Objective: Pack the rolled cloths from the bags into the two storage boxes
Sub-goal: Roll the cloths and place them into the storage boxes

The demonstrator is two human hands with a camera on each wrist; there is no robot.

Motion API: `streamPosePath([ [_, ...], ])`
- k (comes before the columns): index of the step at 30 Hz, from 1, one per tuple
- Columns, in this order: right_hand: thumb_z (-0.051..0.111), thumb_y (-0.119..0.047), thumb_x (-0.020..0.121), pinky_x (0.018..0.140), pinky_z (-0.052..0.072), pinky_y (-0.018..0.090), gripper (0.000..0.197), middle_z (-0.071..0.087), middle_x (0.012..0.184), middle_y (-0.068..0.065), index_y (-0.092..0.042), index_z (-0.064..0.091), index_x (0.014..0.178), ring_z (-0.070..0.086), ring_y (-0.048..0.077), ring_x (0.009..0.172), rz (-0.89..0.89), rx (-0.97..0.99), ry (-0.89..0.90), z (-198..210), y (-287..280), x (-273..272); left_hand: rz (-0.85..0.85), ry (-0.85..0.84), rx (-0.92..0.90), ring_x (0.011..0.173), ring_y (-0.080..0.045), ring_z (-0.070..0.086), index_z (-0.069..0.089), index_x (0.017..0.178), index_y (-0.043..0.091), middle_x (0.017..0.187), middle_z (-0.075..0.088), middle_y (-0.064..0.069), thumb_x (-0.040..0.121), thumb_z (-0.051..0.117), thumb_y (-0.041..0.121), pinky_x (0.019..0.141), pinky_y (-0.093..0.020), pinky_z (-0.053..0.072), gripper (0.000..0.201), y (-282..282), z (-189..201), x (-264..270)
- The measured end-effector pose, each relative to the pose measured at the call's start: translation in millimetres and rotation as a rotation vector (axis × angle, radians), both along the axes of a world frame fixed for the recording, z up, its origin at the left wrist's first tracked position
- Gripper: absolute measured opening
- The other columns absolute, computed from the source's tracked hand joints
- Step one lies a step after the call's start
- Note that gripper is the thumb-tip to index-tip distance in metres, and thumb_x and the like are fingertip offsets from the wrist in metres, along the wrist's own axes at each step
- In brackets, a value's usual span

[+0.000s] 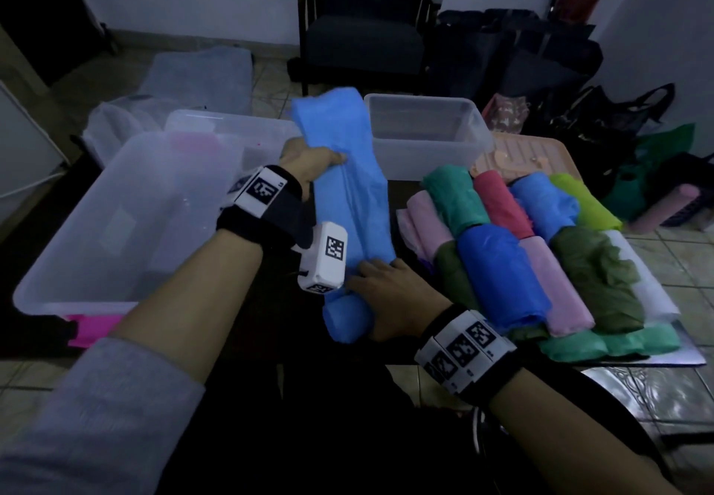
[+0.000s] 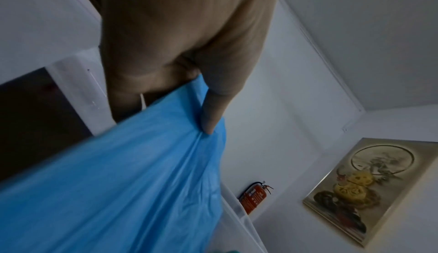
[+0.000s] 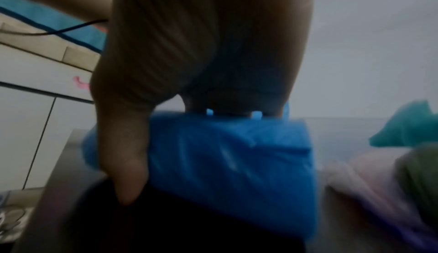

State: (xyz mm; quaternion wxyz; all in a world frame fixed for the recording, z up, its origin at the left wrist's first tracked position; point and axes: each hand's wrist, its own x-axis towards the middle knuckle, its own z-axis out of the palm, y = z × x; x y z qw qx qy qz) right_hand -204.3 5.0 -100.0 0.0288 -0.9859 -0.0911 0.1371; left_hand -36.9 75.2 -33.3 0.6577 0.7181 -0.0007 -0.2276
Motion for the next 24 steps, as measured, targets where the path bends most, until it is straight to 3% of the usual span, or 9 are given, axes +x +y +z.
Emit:
streamPosePath([
  [6,0.068,-0.039,0.075,0.091,0.034,0.036,0.059,0.052,0.125,-0.001,-0.027,0.048,0.129,0.047,0.023,0.117,-0.016,0.135,0.07,-9.0,-2.7,-2.6,-0.005,-0.024,0.013,0.095,-0.029,0.062,0.058,0.119,-0.002,0.116,0.063,-0.014,0.079,0.066,-0.006,0.085,-0.041,0.052,0.041,-0.5,9.1,12.6],
  [9,0.069,-0.039,0.074,0.089,0.034,0.036,0.055,0.055,0.121,0.0,-0.024,0.049,0.124,0.05,0.023,0.114,-0.035,0.169,0.065,-9.4,-3.6,-3.7,-0.005,-0.057,0.072,0.116,-0.029,0.055,0.043,0.133,-0.002,0.134,0.052,-0.014,0.082,0.069,0.006,0.098,-0.042,0.046,0.058,-7.9,7.8,18.7],
  [11,0.069,-0.038,0.075,0.088,0.034,0.036,0.054,0.056,0.119,0.003,-0.022,0.05,0.123,0.05,0.024,0.113,-0.032,0.181,0.065,-10.1,-4.2,-3.7,0.055,-0.153,0.274,0.131,-0.031,0.039,0.019,0.144,-0.001,0.146,0.033,-0.016,0.085,0.068,0.018,0.108,-0.041,0.035,0.079,-9.4,4.5,19.0],
  [13,0.068,-0.039,0.076,0.087,0.034,0.035,0.054,0.055,0.118,0.003,-0.021,0.051,0.124,0.05,0.024,0.112,-0.017,0.178,0.059,-10.9,-4.9,-3.3,0.023,-0.424,0.544,0.132,-0.033,0.036,0.019,0.144,0.004,0.145,0.03,-0.018,0.086,0.065,0.02,0.107,-0.037,0.034,0.076,-6.4,-2.8,8.9],
  [14,0.068,-0.04,0.076,0.086,0.034,0.035,0.055,0.054,0.118,0.003,-0.021,0.051,0.124,0.049,0.023,0.112,-0.009,0.176,0.051,-11.4,-5.5,-2.5,-0.076,-0.539,0.599,0.129,-0.032,0.039,0.028,0.141,0.008,0.143,0.034,-0.016,0.088,0.062,0.016,0.103,-0.035,0.036,0.064,-5.9,-10.1,2.3],
  [16,0.068,-0.041,0.077,0.084,0.034,0.035,0.055,0.052,0.118,0.002,-0.022,0.051,0.126,0.048,0.023,0.111,0.001,0.185,0.029,-13.4,-7.3,-1.4,-0.436,-0.593,0.701,0.13,-0.027,0.04,0.038,0.138,0.013,0.145,0.036,-0.01,0.092,0.055,0.015,0.1,-0.032,0.036,0.049,-4.8,-29.0,-12.3],
  [19,0.067,-0.044,0.076,0.081,0.033,0.036,0.056,0.052,0.115,0.002,-0.024,0.05,0.126,0.049,0.023,0.107,0.012,0.168,-0.001,-19.5,-6.8,-5.3,-0.878,-0.472,0.951,0.142,-0.025,0.022,0.025,0.147,0.018,0.156,0.018,-0.008,0.096,0.049,0.028,0.112,-0.033,0.022,0.057,-2.6,-64.4,-26.2],
  [22,0.067,-0.041,0.076,0.083,0.034,0.036,0.056,0.053,0.116,0.002,-0.022,0.049,0.125,0.049,0.023,0.109,-0.007,0.171,0.025,-20.1,-5.0,-8.2,-1.006,-0.473,1.041,0.146,-0.025,-0.004,0.006,0.151,0.023,0.158,-0.008,-0.008,0.098,0.042,0.038,0.117,-0.037,0.005,0.066,2.9,-85.2,-29.0],
  [24,0.067,-0.038,0.078,0.087,0.036,0.036,0.055,0.054,0.121,0.003,-0.022,0.048,0.128,0.05,0.024,0.114,-0.023,0.202,0.085,-15.1,-3.9,-3.0,-1.027,-0.469,1.034,0.146,-0.024,-0.009,0.003,0.15,0.026,0.158,-0.013,-0.006,0.098,0.038,0.042,0.117,-0.039,0.002,0.065,7.4,-89.2,-26.5],
])
